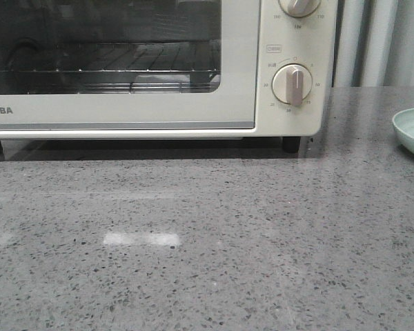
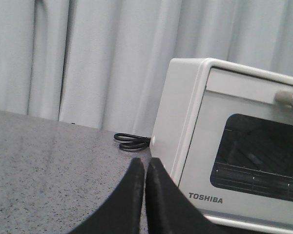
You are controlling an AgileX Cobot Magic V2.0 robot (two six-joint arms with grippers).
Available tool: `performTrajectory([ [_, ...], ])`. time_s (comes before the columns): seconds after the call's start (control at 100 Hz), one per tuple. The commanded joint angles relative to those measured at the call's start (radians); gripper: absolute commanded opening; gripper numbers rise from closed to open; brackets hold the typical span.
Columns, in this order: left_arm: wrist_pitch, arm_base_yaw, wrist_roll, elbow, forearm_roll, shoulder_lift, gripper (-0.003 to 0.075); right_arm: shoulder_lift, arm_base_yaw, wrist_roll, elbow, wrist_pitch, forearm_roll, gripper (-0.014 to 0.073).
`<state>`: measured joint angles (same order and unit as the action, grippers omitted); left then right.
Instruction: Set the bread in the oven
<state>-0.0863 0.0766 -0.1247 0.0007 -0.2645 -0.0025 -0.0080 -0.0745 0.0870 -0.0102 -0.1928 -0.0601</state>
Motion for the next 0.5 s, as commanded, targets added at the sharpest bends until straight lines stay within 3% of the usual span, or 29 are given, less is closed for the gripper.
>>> performTrajectory([
  [0.0, -0.087, -0.005, 0.009, 0.023, -0.09, -0.03, -0.0021, -0.021, 0.003, 0.08, -0.011, -0.067, 0.05, -0.0069],
  [0.13, -0.089, -0.005, 0.009, 0.009, -0.12, -0.03, -0.0021, -0.021, 0.003, 0.166, 0.027, 0.054, 0.06, -0.0069],
  [0.25, -0.089, -0.005, 0.009, -0.03, -0.115, -0.03, -0.0021, -0.021, 0.005, 0.168, 0.12, 0.224, 0.099, -0.0069],
  [0.49, -0.08, -0.005, 0.009, -0.142, -0.115, -0.03, -0.0021, -0.021, 0.013, 0.166, 0.326, 0.398, 0.111, -0.0069],
])
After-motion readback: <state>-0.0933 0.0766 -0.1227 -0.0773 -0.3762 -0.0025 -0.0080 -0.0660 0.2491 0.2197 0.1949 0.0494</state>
